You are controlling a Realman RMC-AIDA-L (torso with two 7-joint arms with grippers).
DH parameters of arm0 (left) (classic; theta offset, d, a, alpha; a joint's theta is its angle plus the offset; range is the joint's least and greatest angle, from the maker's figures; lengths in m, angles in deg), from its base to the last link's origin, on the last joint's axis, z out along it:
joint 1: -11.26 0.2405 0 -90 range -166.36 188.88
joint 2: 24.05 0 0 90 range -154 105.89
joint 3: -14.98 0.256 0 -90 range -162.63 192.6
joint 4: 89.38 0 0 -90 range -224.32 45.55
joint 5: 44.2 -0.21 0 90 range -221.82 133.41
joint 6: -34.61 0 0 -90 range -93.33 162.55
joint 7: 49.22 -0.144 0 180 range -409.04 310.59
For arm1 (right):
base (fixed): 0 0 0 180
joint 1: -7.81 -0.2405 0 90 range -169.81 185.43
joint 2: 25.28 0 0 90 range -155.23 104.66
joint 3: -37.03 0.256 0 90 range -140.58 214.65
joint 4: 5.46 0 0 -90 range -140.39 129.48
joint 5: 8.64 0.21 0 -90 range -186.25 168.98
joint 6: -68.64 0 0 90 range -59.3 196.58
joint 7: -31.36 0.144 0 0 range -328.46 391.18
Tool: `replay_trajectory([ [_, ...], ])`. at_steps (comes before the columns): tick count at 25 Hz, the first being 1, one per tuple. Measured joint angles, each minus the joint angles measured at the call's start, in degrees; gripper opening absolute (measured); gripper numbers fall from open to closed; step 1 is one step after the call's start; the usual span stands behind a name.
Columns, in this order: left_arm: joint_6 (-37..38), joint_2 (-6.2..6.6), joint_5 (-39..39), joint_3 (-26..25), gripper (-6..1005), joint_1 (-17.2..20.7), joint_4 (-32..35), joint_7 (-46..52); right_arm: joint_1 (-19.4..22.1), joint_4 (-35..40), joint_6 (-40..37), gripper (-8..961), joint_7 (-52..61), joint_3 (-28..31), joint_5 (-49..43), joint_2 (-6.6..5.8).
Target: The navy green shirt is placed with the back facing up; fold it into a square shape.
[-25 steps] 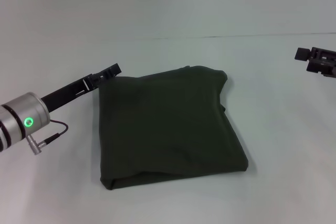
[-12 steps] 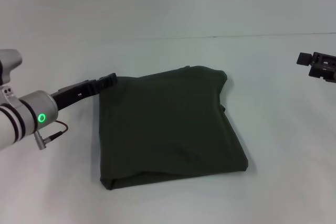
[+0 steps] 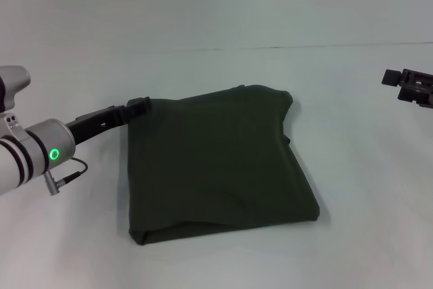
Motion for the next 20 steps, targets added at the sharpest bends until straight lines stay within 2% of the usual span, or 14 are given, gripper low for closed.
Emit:
replay_trajectory([
  [20,-3.53,-0.08,-0.02,4.02,945,-1.42,-1.17,0.0,-0.2,-0.02,1.56,916,-0.12,0.0,0.01,0.4],
])
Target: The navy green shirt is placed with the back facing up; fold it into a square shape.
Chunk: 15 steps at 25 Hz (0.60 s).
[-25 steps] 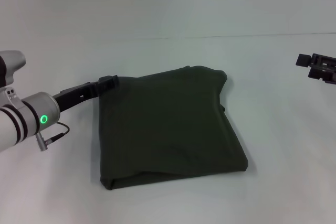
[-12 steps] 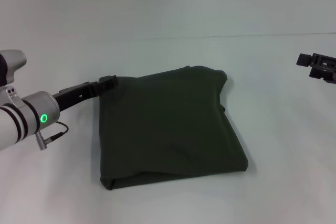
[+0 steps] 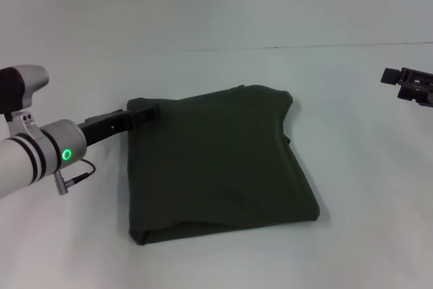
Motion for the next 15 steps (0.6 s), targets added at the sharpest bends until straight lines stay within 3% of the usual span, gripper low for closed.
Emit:
replay_trajectory([
  [12,0.22,-0.04,0.03,2.24,940,-0.76,-0.06,0.05,0.08,0.0,0.02,917,0.0,0.0,0.0,0.12],
  [15,0.22,0.0,0.01,2.32,885,-0.77,-0.06,0.05,0.15,0.0,0.01,917,0.0,0.0,0.0,0.12],
])
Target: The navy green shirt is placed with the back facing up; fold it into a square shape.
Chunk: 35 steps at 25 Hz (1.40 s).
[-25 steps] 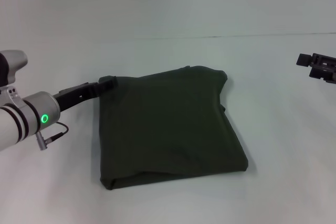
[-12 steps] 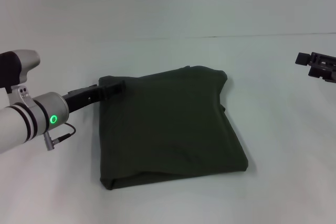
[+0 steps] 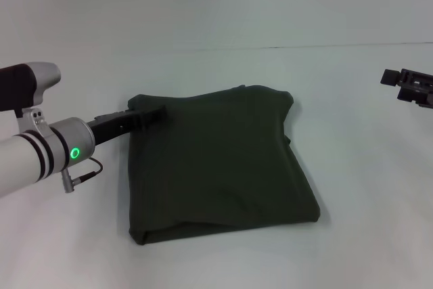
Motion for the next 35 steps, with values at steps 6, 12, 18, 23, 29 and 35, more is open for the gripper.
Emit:
replay_trajectory([
  [6,0.09,0.05,-0.32,0.05,775,-0.03,0.03,0.19,0.04,0.0,-0.01,916,0.0,0.0,0.0,0.0],
  [12,0.29,0.12,-0.63,0.06,523,-0.31,0.01,0.44,0.05,0.0,-0.01,917,0.0,0.0,0.0,0.0],
  [18,0.76,0.15,-0.63,0.05,297,-0.39,0.0,0.6,0.13,0.0,-0.01,917,-0.07,0.0,0.0,0.0],
  [23,1.76,0.14,-0.63,0.05,101,-0.59,0.0,1.33,0.14,0.0,-0.01,917,-0.16,0.0,0.0,0.0],
  [29,4.04,0.2,-0.48,0.05,38,-1.11,0.07,2.16,0.24,0.0,0.0,916,-0.64,0.0,0.0,0.0],
  [35,5.72,0.29,-0.56,0.06,54,-2.41,0.44,3.48,0.23,0.1,0.01,916,-0.84,0.0,0.0,0.0],
])
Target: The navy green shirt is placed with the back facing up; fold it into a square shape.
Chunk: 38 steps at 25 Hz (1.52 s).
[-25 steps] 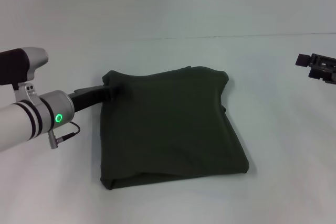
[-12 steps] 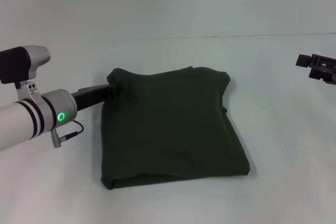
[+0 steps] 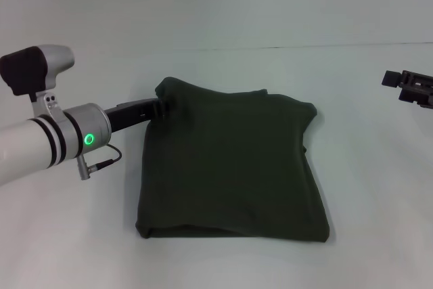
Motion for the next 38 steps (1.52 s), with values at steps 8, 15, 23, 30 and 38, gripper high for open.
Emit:
replay_trajectory([
  [8,-0.94,0.17,0.0,-0.21,74,-1.09,-0.33,1.09,0.05,-0.05,0.08,917,-0.57,0.08,0.0,-0.11],
  [15,-2.25,0.27,0.41,-0.68,92,-1.12,-0.36,2.07,0.08,-0.1,0.08,915,-0.58,0.02,0.0,-0.18],
  [23,-2.81,0.29,0.54,-0.65,113,-1.13,-0.37,2.32,0.08,-0.11,0.08,912,-0.65,0.01,0.0,-0.12],
  [30,-0.58,0.0,0.56,-0.31,130,-0.68,0.64,2.02,0.08,-0.1,0.07,913,-0.72,0.01,0.0,-0.09],
  [38,-0.9,0.02,1.38,-3.72,151,0.7,1.17,2.98,0.08,-0.11,0.07,914,-0.77,-0.01,0.0,-0.09],
])
